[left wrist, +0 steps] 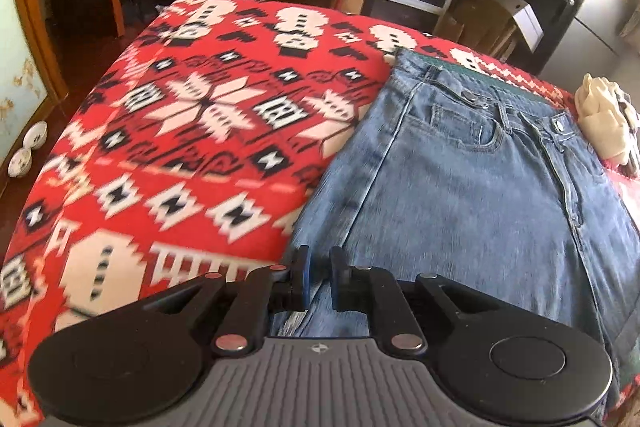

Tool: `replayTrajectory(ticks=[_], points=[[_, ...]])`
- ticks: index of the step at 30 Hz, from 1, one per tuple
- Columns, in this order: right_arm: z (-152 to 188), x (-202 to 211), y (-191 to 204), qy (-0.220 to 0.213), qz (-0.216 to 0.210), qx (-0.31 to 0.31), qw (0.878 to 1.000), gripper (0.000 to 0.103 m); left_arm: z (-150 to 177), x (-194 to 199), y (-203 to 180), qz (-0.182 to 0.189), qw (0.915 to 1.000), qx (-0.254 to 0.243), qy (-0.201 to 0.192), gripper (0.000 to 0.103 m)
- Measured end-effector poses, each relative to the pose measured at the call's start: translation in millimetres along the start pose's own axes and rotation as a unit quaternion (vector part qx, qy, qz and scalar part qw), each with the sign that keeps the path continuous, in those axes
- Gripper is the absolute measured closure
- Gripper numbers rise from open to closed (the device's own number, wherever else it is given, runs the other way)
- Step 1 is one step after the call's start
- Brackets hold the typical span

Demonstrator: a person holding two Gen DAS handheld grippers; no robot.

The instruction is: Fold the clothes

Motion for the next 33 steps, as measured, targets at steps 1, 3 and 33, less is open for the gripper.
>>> replayTrajectory(ticks=[1, 3, 33], points=[[2, 2, -1, 0.001, -0.002, -0.004, 1.0, 0.093, 2, 2, 1, -0.001, 1.0, 0.002, 0.001, 0.092], [4, 3, -2, 0.002, -0.002, -0.003, 1.0, 0.092, 6, 7, 4, -0.003, 1.0, 0.005, 0.003, 0.093], [-59, -52, 23, -0.036, -0.051, -0.039, 0.997, 0.09, -40, -41, -11, 0.062, 0.9978, 0.013, -0.022, 0.096]])
Point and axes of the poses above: each gripper's, at about its wrist camera, not at the fingertips, and x roughly against the way its jaws point, y to its left, z to its underside, the point moved 8 cm from there along -x, roughly the way its jaws point, and after that the axes turned 6 degrees about z, right-handed, at the moved point
